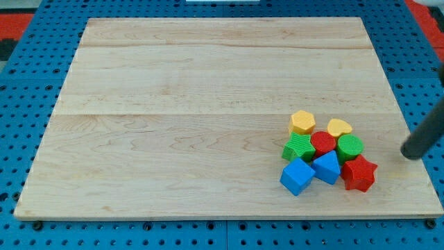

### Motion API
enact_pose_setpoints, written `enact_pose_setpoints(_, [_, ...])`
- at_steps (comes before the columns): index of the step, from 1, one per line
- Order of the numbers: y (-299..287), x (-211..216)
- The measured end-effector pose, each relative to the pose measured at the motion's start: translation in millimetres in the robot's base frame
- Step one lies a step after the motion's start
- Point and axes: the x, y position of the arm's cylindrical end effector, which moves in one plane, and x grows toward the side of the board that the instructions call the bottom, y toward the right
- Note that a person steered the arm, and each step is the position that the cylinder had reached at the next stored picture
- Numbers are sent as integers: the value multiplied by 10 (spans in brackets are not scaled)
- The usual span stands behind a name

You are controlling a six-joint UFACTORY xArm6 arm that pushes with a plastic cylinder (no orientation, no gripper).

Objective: Move the yellow blocks towards the center right of the board

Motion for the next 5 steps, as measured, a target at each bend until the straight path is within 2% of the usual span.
enact_pose_setpoints(1, [-366, -294])
enact_pose_setpoints(2, [-667, -328])
enact_pose_setpoints(3, [-476, -325])
enact_pose_setpoints(5, [-476, -331])
